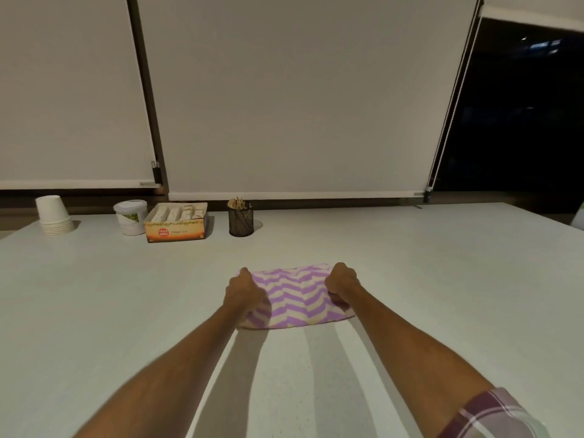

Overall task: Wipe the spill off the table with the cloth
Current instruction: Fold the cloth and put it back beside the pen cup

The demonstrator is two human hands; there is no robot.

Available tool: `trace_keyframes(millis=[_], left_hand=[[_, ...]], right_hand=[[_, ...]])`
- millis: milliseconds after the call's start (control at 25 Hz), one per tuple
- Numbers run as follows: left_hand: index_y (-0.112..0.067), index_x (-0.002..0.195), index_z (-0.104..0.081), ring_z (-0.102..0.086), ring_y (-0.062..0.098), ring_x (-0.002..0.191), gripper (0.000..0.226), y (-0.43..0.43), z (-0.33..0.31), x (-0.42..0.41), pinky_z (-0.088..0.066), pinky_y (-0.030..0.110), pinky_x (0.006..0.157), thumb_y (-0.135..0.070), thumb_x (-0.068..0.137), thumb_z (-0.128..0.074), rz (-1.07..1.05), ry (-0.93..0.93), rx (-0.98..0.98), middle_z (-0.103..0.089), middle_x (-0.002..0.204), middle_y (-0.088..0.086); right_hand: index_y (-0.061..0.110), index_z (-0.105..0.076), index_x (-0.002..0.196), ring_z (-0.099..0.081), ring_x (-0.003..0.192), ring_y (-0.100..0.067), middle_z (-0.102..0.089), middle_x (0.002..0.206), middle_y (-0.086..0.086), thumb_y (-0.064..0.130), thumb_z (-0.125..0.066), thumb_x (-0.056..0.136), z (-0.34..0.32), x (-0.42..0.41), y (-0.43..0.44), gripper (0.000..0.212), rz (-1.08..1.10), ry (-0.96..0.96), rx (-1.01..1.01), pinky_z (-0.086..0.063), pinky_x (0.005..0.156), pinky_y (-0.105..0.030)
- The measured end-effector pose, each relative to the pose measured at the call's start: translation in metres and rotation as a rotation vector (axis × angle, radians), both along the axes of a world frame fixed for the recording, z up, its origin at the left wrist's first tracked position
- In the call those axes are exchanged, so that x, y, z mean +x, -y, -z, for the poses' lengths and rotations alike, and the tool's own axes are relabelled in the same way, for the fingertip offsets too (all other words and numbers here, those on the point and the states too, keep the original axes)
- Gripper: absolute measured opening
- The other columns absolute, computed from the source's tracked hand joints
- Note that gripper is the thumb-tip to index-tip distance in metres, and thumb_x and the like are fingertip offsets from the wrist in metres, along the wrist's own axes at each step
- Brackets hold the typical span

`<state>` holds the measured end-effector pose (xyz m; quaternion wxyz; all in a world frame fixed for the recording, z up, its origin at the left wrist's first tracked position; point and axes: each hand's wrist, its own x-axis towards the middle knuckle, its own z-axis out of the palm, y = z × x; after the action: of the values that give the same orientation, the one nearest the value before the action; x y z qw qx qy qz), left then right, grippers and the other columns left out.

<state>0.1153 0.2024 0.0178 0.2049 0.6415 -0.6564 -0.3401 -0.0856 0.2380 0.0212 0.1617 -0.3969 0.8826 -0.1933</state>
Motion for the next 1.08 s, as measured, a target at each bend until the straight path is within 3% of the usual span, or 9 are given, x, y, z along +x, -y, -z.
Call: trace_keyframes(millis=[40,120,240,320,440,560,720,840,1080], left_hand=[[-0.002,0.129,-0.042,-0.060,0.037,0.110,0.057,0.004,-0.005,0.000,-0.055,0.042,0.086,-0.013,0.083,-0.072,-0.118,-0.180,0.084,-0.057,0.122,0.021],[0.004,0.131,-0.043,-0.058,0.036,0.109,0.063,0.012,-0.014,0.003,-0.052,0.043,0.088,-0.008,0.078,-0.077,-0.231,-0.376,0.247,-0.057,0.115,0.022],[0.006,0.130,-0.048,-0.055,0.035,0.117,0.060,0.026,-0.012,0.007,-0.047,0.042,0.096,0.000,0.076,-0.075,-0.202,-0.481,0.411,-0.056,0.123,0.020],[0.010,0.114,-0.058,-0.062,0.033,0.101,0.043,0.028,-0.007,0.006,-0.052,0.039,0.086,0.008,0.074,-0.070,-0.166,-0.489,0.432,-0.063,0.114,0.020],[0.005,0.087,-0.058,-0.065,0.021,0.064,0.019,0.028,-0.015,0.003,-0.054,0.029,0.054,0.013,0.073,-0.068,-0.081,-0.402,0.316,-0.069,0.078,0.014],[-0.007,0.106,-0.052,-0.060,0.024,0.085,0.036,0.034,-0.032,0.003,-0.051,0.033,0.062,0.010,0.078,-0.068,0.132,-0.260,0.250,-0.061,0.096,0.009],[-0.010,0.125,-0.051,-0.059,0.033,0.110,0.040,0.062,-0.060,-0.007,-0.051,0.043,0.081,0.003,0.088,-0.061,0.211,-0.252,0.137,-0.059,0.117,0.014],[-0.010,0.129,-0.048,-0.061,0.033,0.111,0.043,0.093,-0.081,-0.022,-0.053,0.042,0.080,0.001,0.089,-0.061,0.240,-0.280,0.030,-0.059,0.120,0.015],[-0.008,0.119,-0.046,-0.066,0.026,0.094,0.040,0.162,-0.092,-0.055,-0.057,0.034,0.063,-0.007,0.086,-0.069,0.113,-0.287,0.003,-0.062,0.109,0.013]], right_hand=[[-0.002,-0.059,0.099,-0.063,0.112,-0.033,-0.066,0.113,-0.017,0.008,-0.059,0.090,-0.003,-0.002,0.001,0.013,-0.008,0.023,0.021,-0.052,0.093,-0.035],[-0.003,-0.056,0.082,-0.067,0.099,-0.031,-0.064,0.084,-0.015,0.003,-0.057,0.091,-0.006,-0.005,0.001,0.011,0.019,0.122,0.004,-0.051,0.080,-0.027],[-0.003,-0.056,0.105,-0.064,0.085,-0.030,-0.061,0.089,-0.017,0.011,-0.063,0.090,-0.007,-0.013,0.001,0.022,0.066,0.333,-0.128,-0.049,0.068,-0.030],[-0.001,-0.056,0.104,-0.063,0.076,-0.025,-0.062,0.086,-0.013,0.017,-0.070,0.086,-0.010,-0.018,-0.001,0.029,0.049,0.491,-0.156,-0.049,0.064,-0.029],[-0.001,-0.059,0.115,-0.065,0.100,-0.033,-0.066,0.109,-0.018,0.014,-0.073,0.084,-0.015,-0.031,0.004,0.037,0.001,0.665,-0.133,-0.055,0.089,-0.041],[0.008,-0.053,0.118,-0.060,0.112,-0.036,-0.060,0.124,-0.019,0.008,-0.070,0.085,-0.024,-0.047,0.012,0.037,-0.064,0.752,-0.141,-0.051,0.097,-0.051],[0.011,-0.051,0.124,-0.061,0.109,-0.034,-0.059,0.124,-0.017,0.006,-0.069,0.086,-0.042,-0.073,0.034,0.042,-0.103,0.831,-0.234,-0.054,0.092,-0.048],[0.009,-0.053,0.122,-0.065,0.097,-0.030,-0.063,0.117,-0.017,0.008,-0.070,0.085,-0.057,-0.092,0.063,0.040,-0.143,0.808,-0.321,-0.058,0.078,-0.041],[0.011,-0.056,0.116,-0.065,0.100,-0.031,-0.065,0.115,-0.016,0.010,-0.071,0.085,-0.070,-0.130,0.133,0.034,-0.194,0.719,-0.368,-0.055,0.090,-0.046]])
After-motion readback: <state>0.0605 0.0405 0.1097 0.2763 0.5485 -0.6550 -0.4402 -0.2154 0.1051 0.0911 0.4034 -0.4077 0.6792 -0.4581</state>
